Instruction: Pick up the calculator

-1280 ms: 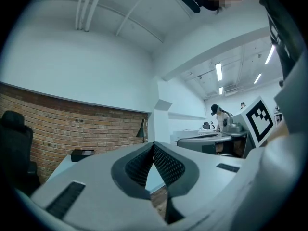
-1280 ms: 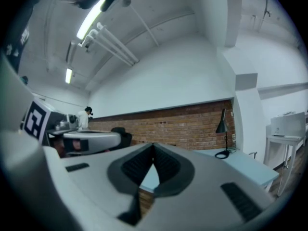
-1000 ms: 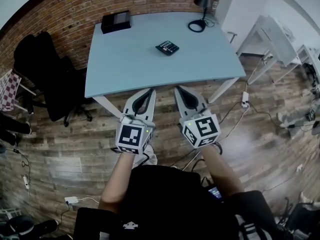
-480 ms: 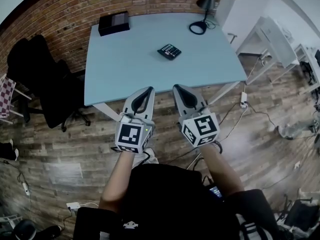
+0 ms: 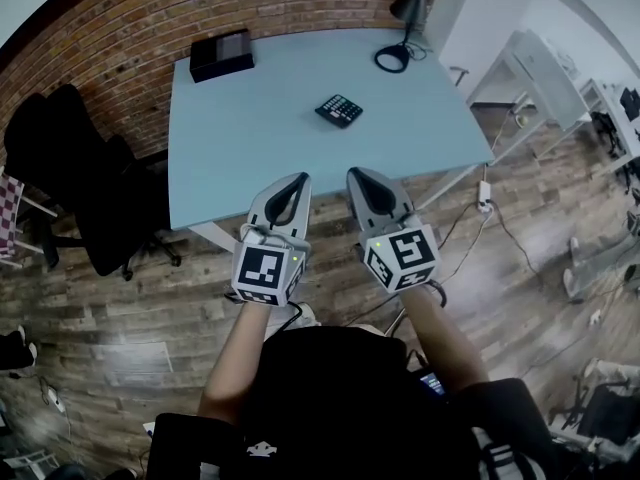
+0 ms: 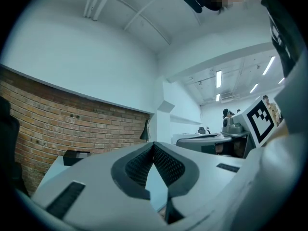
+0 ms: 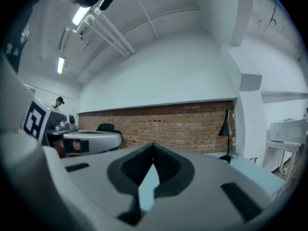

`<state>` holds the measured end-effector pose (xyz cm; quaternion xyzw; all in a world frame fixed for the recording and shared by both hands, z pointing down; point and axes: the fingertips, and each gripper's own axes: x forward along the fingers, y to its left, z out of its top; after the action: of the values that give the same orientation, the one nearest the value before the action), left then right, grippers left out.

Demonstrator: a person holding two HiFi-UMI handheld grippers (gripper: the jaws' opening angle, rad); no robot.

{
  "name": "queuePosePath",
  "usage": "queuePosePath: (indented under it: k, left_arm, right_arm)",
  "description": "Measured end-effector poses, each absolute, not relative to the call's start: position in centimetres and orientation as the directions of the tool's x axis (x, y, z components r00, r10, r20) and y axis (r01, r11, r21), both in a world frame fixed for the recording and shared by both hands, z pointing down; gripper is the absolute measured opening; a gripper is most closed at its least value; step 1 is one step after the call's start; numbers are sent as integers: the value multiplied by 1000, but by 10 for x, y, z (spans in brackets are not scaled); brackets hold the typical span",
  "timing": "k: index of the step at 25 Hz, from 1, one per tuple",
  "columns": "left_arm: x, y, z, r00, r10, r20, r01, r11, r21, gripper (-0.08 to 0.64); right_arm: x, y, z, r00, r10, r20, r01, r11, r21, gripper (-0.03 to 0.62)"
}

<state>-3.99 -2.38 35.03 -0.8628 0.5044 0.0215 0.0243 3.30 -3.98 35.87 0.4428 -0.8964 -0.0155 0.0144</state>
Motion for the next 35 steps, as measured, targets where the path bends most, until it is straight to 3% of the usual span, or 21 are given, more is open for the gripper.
queuePosePath:
  k: [35]
  left_arm:
    - [-73,-45,363,514,-857,-49,-858,-514,-11,2]
  right_arm:
    - [-4,-62,364,-591,-806,20,-805,592,46,5]
